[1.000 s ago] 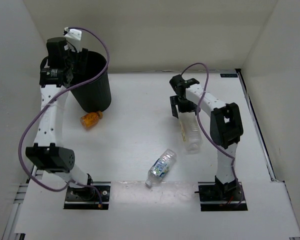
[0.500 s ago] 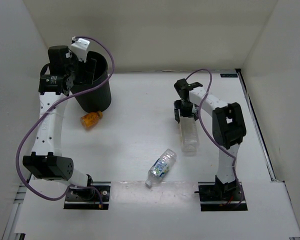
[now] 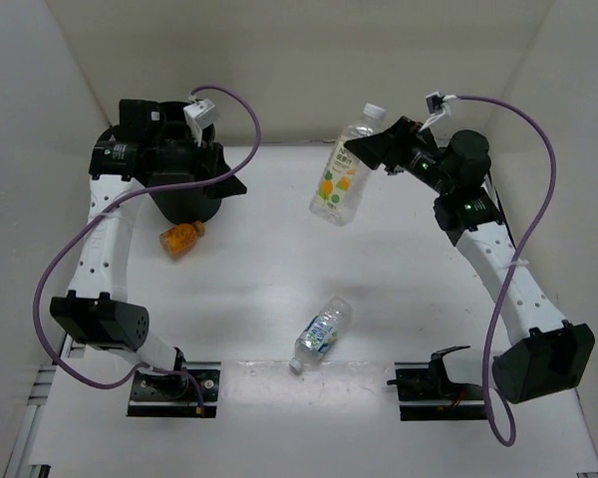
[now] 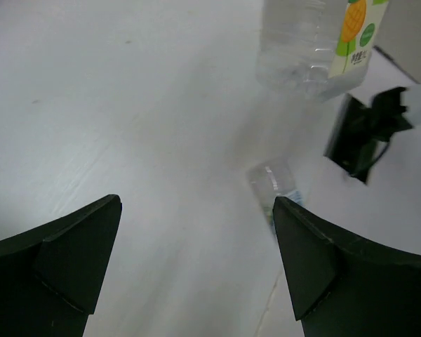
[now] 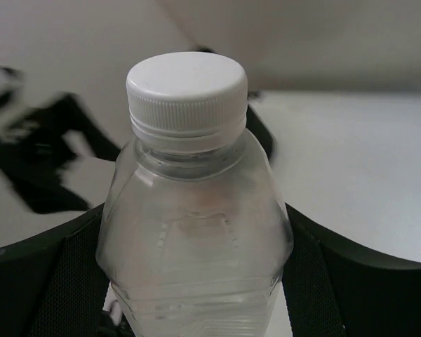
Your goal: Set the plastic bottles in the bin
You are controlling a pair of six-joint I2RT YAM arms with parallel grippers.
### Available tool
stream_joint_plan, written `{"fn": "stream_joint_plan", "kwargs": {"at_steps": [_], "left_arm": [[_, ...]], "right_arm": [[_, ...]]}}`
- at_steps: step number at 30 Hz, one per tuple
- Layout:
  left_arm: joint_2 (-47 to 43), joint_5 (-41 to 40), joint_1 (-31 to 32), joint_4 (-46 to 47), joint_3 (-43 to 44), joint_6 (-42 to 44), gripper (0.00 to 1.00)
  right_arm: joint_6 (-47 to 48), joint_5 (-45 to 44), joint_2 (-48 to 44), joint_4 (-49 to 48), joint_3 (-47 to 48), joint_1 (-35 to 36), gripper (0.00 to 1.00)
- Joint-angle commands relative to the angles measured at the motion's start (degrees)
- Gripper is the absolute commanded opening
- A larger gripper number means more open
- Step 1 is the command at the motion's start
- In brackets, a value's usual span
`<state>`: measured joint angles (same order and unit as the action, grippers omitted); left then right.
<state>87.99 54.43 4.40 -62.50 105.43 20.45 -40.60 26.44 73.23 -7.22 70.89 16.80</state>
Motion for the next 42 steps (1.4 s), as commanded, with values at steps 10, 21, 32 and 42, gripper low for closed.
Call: {"fn": "stream_joint_plan", "kwargs": {"at_steps": [10,21,32,42], "left_arm": [[7.6,23.0,8.8,1.6,9.0,-4.1,1.0],[8.4,15.5,9.5,2.6,1.3,-5.2,1.0],[9.0,22.9,9.5,4.3,1.9,-6.5,1.0],[9.5,26.8,10.0,3.7,1.2,-6.5,0.92]], "right_arm": [[-13.5,12.1,12.7,-24.9,7.0,9.4,0.0],[-15.1,12.9,14.5,-26.8,9.1,12.1,0.0],[-22.1,13.5,18.2,-37.1,7.9,15.1,0.0],[-25.4,16.3,22.0,-39.5,12.0,16.7,0.0]]}}
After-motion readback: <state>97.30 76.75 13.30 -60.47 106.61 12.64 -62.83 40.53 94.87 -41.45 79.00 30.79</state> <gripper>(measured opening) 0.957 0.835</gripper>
